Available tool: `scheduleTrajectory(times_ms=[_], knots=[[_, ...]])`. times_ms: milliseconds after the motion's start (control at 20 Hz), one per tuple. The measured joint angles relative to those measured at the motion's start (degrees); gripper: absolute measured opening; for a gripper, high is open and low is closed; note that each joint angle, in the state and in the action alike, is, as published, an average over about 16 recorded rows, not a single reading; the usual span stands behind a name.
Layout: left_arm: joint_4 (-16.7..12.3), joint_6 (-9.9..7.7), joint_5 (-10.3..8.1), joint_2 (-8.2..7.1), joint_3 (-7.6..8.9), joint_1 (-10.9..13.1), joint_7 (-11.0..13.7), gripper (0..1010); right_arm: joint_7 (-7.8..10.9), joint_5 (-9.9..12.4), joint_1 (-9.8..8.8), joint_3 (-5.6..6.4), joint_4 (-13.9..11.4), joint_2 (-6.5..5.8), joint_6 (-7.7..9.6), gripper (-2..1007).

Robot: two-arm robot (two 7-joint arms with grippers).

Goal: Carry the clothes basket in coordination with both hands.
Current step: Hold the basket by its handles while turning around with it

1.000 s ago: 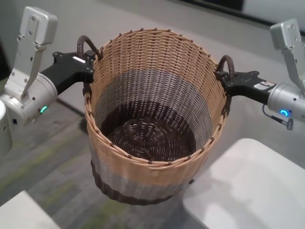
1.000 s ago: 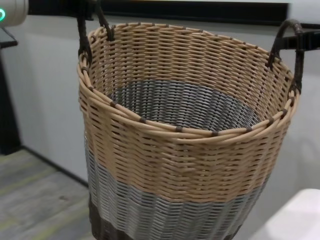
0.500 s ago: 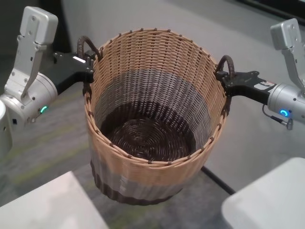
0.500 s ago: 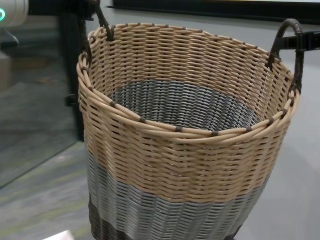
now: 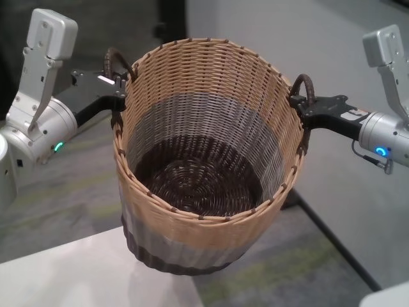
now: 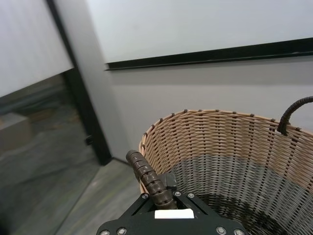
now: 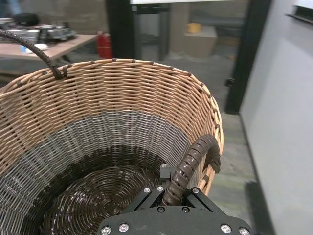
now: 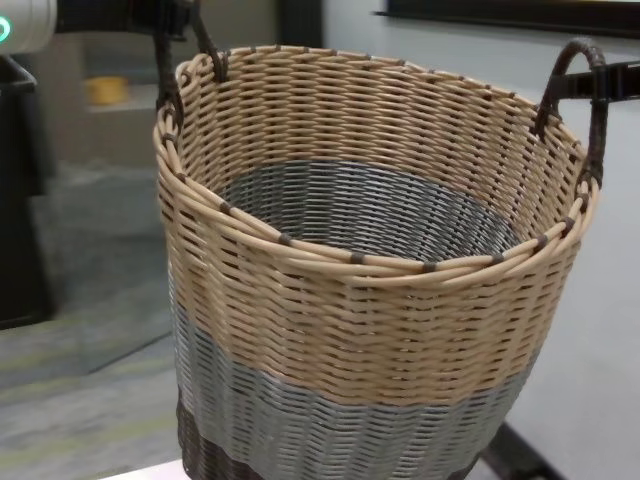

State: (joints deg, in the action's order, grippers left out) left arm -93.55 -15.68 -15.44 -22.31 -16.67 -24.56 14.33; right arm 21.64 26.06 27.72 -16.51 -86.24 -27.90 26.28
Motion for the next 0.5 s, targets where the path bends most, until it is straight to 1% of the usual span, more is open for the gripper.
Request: scheduleTrajectory(times_ms=[500], knots=[[0.00,0.00,0.00,0.00,0.00,0.00,0.00,0,0.00,0.00,0.00,0.00,0.00,0.00,0.00,7]])
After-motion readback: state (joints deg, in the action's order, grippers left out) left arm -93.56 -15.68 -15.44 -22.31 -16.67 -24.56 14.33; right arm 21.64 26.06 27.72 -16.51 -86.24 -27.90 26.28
